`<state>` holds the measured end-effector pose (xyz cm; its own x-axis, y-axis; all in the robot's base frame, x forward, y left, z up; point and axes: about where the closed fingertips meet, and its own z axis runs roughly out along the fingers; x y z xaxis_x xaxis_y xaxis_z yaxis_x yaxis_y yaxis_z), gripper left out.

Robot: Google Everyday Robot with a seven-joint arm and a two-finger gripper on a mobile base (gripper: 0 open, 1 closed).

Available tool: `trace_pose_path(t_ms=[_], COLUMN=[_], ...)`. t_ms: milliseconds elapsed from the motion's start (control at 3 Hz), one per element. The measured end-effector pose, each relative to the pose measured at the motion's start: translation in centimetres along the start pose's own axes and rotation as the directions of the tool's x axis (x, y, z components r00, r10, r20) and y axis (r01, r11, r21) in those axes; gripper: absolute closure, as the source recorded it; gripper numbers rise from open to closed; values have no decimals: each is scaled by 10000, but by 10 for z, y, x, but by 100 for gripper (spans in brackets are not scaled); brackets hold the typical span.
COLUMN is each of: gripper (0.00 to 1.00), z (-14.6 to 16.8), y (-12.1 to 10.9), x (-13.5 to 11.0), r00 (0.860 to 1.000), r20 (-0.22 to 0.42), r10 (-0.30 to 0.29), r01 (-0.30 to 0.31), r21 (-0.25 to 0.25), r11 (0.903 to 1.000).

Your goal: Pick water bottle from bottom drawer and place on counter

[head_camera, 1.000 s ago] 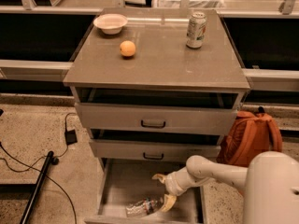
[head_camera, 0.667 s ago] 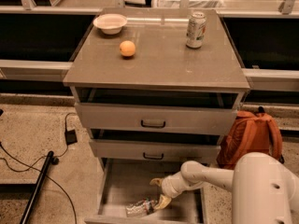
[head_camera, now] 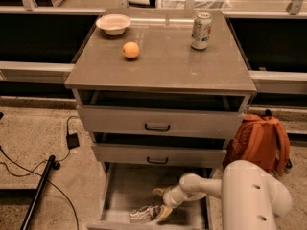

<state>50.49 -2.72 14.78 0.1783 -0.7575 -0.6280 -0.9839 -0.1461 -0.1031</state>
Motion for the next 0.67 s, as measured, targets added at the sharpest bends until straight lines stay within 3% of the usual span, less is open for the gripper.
trace_pose_path(t_ms=[333,667], gripper=[44,67], z=[34,41], y=[7,7], x=[15,14], r00=[9999,9995], r20=[-21,266], r10=[-168,-186], r01=[167,202], r21=[-485,-600], r11=[9987,9980])
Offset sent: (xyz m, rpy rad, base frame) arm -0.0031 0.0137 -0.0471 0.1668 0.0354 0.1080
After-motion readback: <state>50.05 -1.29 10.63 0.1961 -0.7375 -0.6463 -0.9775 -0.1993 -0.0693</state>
